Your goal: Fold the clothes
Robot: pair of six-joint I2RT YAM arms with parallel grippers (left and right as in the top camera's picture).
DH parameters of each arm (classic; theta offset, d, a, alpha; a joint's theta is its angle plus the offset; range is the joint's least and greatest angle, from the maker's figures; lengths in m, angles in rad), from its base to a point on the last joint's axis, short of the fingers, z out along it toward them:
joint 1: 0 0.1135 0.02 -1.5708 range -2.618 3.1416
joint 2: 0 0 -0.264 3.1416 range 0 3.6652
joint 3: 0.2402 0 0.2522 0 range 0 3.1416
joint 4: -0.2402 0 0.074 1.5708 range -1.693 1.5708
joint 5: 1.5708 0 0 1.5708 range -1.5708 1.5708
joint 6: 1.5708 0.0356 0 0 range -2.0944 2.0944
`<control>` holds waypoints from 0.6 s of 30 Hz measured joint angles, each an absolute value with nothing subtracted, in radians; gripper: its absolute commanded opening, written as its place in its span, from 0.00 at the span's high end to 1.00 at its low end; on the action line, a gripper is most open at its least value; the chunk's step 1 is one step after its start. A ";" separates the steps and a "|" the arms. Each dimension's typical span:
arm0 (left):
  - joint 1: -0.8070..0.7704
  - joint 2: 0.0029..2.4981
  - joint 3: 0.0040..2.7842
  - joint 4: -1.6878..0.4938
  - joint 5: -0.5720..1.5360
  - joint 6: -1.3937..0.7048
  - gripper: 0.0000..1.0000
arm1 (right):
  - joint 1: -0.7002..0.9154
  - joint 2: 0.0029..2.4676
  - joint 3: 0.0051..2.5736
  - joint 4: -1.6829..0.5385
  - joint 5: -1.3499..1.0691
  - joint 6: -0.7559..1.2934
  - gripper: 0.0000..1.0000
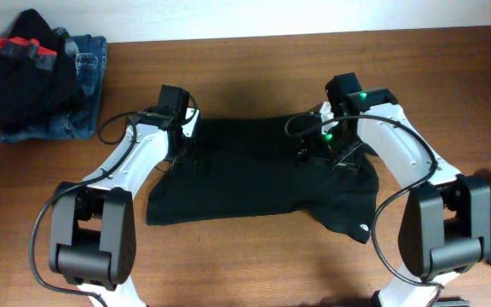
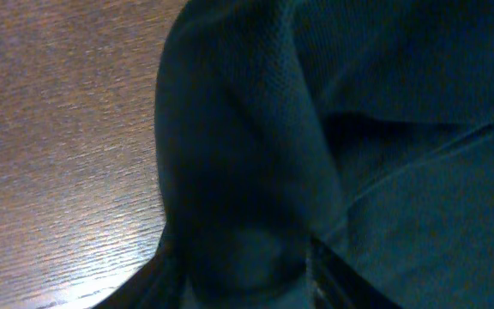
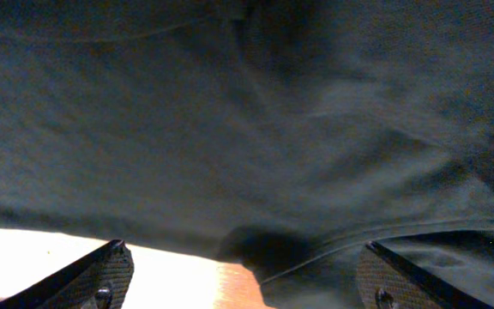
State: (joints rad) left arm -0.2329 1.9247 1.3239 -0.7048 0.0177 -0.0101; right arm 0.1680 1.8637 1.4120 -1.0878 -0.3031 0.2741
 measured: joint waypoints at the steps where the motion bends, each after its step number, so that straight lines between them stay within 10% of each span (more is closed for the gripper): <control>1: -0.233 1.925 1.324 -0.705 0.020 -0.003 0.67 | 0.175 1.863 1.412 -1.087 -0.305 0.273 0.11; 9: -0.233 1.925 1.324 -0.698 0.020 0.000 0.81 | 0.183 1.864 1.412 -1.087 -0.292 0.266 0.11; 13: -0.233 1.925 1.324 -0.698 0.020 0.004 0.30 | 0.183 1.864 1.412 -1.087 -0.289 0.265 0.11; 18: -0.233 1.925 1.324 -0.698 0.020 0.007 0.19 | 0.183 1.864 1.412 -1.087 -0.289 0.265 0.11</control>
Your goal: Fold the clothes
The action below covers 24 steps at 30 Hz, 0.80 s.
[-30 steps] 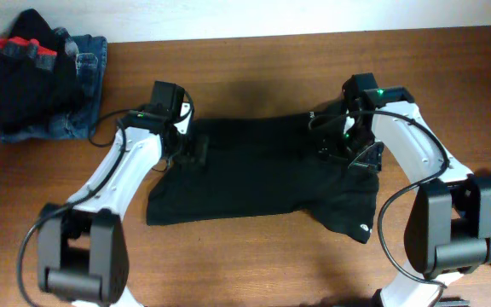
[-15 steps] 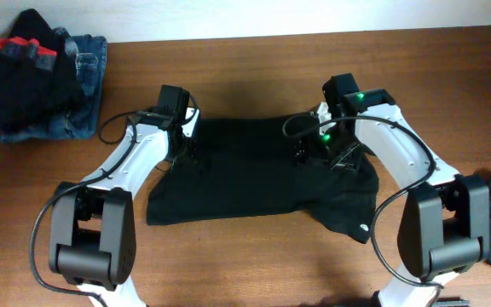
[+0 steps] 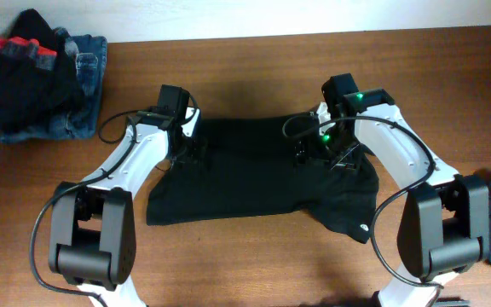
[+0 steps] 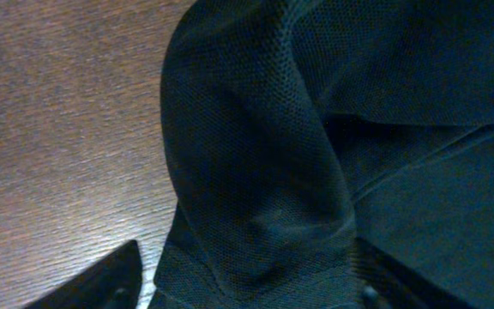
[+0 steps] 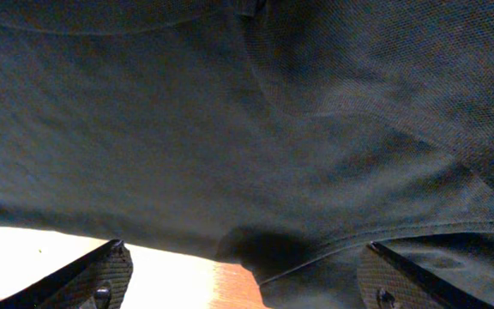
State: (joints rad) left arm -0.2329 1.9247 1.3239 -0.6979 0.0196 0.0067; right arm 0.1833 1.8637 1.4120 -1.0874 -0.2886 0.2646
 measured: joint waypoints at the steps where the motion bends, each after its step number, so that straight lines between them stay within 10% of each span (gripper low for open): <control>1: -0.233 1.925 1.324 -0.698 0.020 0.007 0.18 | 0.183 1.863 1.412 -1.087 -0.289 0.265 0.11; 24: -0.233 1.985 1.334 -0.720 0.020 0.008 0.55 | 0.183 1.864 1.412 -1.081 -0.251 0.262 0.10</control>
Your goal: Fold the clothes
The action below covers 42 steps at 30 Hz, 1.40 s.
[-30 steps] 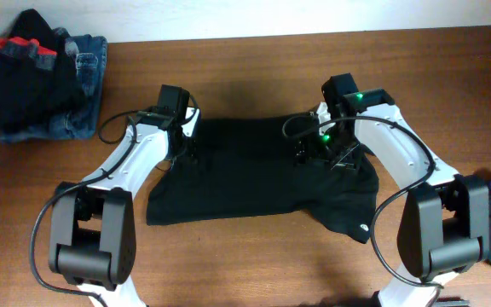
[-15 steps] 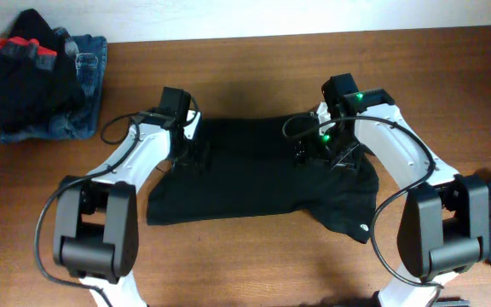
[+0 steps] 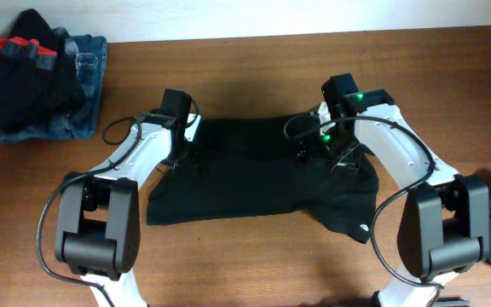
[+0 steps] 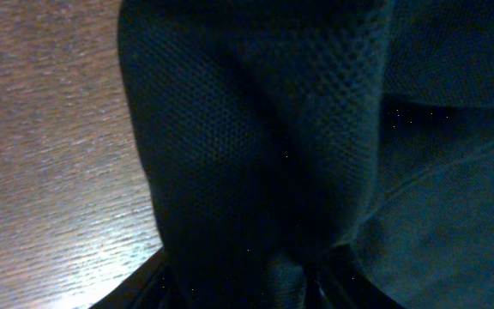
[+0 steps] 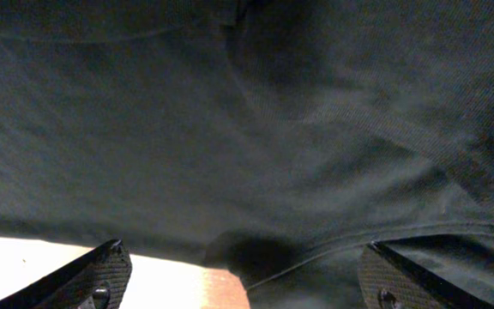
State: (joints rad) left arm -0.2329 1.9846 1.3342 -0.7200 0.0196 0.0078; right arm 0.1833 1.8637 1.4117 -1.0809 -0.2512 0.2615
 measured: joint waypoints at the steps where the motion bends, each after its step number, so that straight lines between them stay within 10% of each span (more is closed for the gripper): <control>1: -0.233 1.985 1.343 -0.730 0.020 0.008 0.56 | 0.183 1.863 1.410 -1.073 -0.248 0.262 0.09; 8: -0.233 1.985 1.401 -0.752 0.002 0.008 0.65 | 0.183 1.863 1.332 -0.986 -0.237 0.262 0.01; 16: -0.233 1.985 1.407 -0.762 -0.057 0.012 0.98 | 0.183 1.864 1.174 -0.839 -0.233 0.261 0.01; 42: -0.181 1.985 1.505 -0.759 -0.227 0.012 0.99 | 0.187 1.853 1.125 -0.791 -0.169 0.289 0.01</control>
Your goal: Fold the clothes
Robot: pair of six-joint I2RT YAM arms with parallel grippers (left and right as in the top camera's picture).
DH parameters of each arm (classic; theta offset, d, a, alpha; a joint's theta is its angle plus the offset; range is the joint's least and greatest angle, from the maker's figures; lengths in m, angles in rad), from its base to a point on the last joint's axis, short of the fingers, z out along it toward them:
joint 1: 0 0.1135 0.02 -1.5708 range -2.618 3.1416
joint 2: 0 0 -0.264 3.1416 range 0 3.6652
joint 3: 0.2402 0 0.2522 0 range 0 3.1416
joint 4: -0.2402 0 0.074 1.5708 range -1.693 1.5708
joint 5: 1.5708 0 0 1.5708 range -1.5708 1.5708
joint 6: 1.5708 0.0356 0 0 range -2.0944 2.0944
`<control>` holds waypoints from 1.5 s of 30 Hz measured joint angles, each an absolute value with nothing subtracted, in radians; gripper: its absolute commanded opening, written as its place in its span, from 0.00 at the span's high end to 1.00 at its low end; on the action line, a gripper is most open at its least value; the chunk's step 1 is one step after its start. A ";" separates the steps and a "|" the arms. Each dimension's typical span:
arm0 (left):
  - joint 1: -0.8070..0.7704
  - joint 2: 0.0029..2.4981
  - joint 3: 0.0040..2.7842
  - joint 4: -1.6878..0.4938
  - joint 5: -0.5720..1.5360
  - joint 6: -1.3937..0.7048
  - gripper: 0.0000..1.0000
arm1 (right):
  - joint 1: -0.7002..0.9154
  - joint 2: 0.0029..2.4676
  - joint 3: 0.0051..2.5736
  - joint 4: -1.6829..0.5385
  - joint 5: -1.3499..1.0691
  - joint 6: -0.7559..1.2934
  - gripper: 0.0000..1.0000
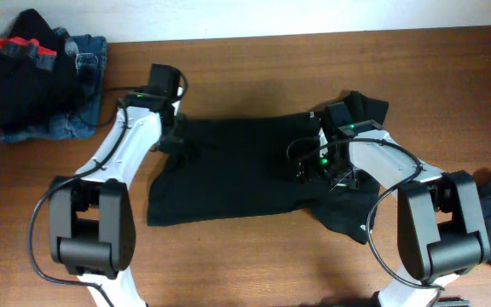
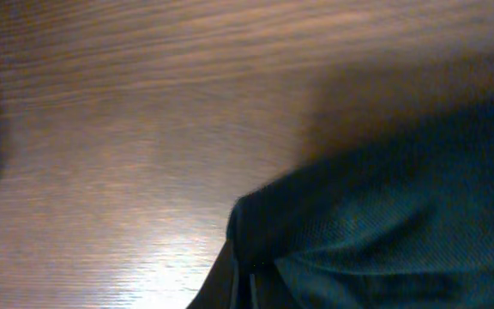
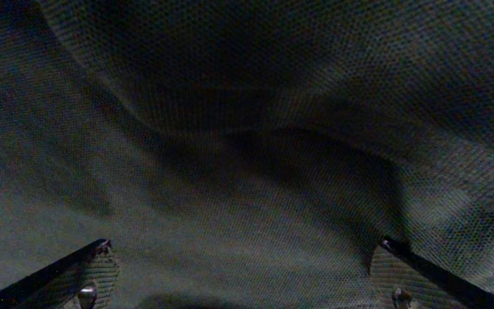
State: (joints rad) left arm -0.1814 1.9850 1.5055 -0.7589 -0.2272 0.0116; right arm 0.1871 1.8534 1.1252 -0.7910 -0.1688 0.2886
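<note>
A black shirt (image 1: pixel 237 175) lies spread across the middle of the wooden table, one sleeve (image 1: pixel 366 107) sticking out at its far right. At the shirt's far left corner sits my left gripper (image 1: pixel 174 141), shut on the cloth. In the left wrist view, that gripper (image 2: pixel 249 287) pinches the fabric edge (image 2: pixel 358 223) just above bare wood. My right gripper (image 1: pixel 314 168) rests over the shirt's right half. It is open (image 3: pixel 243 257), its fingers (image 3: pixel 88 275) wide apart, with black fabric filling the right wrist view.
A pile of clothes (image 1: pixel 32 72), black pieces over blue jeans, sits at the far left corner; a strip of the blue shows in the left wrist view. A dark garment lies at the right edge. The table's far edge (image 1: pixel 314 32) runs along the top.
My left gripper, still shut on the shirt's corner, has moved outward to the far left, taking the corner with it. My right gripper, still open, now sits nearer on the shirt; the sleeve behind it shows.
Both grippers stood at the shirt's far edge, the left over a bunched fold at the left corner, the right open over the right side. The left then opened around the fold and shut on it. Now it holds that corner farther out to the left.
</note>
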 measured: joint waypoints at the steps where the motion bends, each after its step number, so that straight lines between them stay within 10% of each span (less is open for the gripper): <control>1: -0.168 1.985 1.505 -0.752 -0.229 0.012 0.99 | 0.187 1.853 1.125 -0.791 -0.166 0.289 0.01; 9: -0.103 1.985 1.505 -0.710 -0.237 0.055 0.92 | 0.187 1.853 1.124 -0.791 -0.161 0.288 0.01; 11: -0.100 1.985 1.505 -0.699 -0.239 0.063 0.69 | 0.187 1.853 1.124 -0.791 -0.161 0.288 0.01; 12: -0.099 1.985 1.505 -0.692 -0.241 0.069 0.40 | 0.187 1.853 1.124 -0.791 -0.161 0.288 0.01; 16: -0.097 1.985 1.505 -0.664 -0.257 0.086 0.01 | 0.187 1.853 1.124 -0.792 -0.158 0.289 0.01; 33: -0.168 1.951 1.523 -0.911 -0.014 0.094 0.01 | 0.187 1.850 1.118 -0.725 -0.139 0.296 0.01; 45: -0.320 1.929 1.469 -1.017 0.118 -0.002 0.19 | 0.147 1.853 1.199 -0.761 -0.130 0.326 0.01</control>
State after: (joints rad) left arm -0.3202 1.9285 1.4689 -1.0172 0.1181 -0.0021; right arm 0.1471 1.8534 1.1992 -0.7609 -0.1303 0.3260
